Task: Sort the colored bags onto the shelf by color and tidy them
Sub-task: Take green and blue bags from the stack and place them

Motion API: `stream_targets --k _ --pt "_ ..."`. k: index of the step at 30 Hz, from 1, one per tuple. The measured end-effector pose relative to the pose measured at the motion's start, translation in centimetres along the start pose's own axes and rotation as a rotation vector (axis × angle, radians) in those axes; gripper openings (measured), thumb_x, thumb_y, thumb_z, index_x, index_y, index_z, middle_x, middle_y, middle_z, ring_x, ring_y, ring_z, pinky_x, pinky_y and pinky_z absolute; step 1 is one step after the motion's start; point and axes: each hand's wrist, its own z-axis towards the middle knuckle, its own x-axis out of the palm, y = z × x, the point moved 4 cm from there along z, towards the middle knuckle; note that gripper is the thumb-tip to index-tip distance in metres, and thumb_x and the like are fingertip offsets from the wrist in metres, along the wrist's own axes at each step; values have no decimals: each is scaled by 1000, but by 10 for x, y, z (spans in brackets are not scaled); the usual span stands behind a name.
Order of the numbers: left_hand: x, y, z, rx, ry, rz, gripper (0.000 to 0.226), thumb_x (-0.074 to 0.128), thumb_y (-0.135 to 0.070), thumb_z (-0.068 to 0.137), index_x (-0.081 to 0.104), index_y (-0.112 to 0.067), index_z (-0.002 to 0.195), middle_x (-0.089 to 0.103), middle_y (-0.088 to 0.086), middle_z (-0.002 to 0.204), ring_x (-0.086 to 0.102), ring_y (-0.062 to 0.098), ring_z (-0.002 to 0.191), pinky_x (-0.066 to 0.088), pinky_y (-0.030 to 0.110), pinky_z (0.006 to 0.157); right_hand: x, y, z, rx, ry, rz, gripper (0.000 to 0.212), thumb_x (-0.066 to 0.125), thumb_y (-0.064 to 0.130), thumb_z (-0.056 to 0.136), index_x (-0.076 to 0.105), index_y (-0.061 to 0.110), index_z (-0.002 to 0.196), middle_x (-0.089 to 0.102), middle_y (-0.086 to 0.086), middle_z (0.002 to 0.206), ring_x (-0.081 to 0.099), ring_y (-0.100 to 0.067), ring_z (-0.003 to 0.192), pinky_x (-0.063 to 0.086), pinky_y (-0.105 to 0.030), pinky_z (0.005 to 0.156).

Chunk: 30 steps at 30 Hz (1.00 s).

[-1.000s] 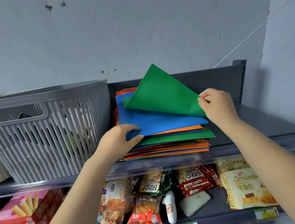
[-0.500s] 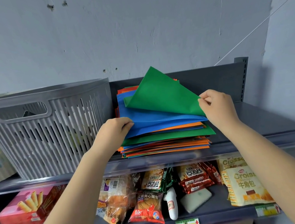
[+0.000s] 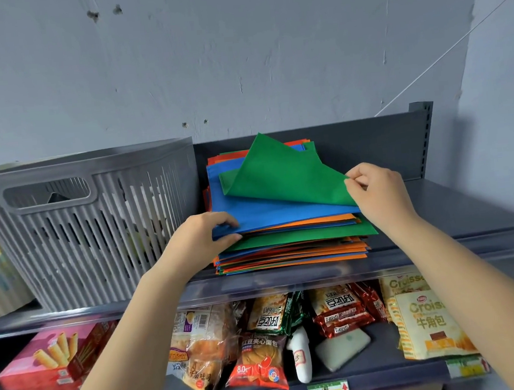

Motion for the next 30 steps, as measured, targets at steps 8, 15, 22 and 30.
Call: stream_targets --k 8,15,22,30 --pt "-13 2 4 -132 -451 -14 29 65 -19 87 59 -4 111 56 9 107 54 22 90 45 32 80 -1 4 0 -1 6 -8 17 54 13 94 66 5 103 71 -8 96 66 -24 83 51 -28 74" --pt "-7 12 17 -460 -306 -219 52 49 -51 91 63 -2 81 67 11 74 58 21 68 40 29 59 -5 -8 -7 95 219 -21 29 69 50 76 68 24 88 69 7 96 62 -13 94 53 -39 82" --pt "-3 13 20 -768 -121 -722 56 44 -59 91 58 -5 86 69 10 66 60 20 53 39 24 48 -7 -30 -9 337 340 64 57 53 64 80 63 17 110 62 1 114 53 -16 102 41 -32 85" --pt "0 1 16 -547 -102 -301 5 60 -3 89 62 -7 91 65 17 95 64 30 73 57 43 70 -3 -55 -2 600 329 256 56 77 24 77 59 -7 120 61 -24 118 61 -34 94 52 -39 67"
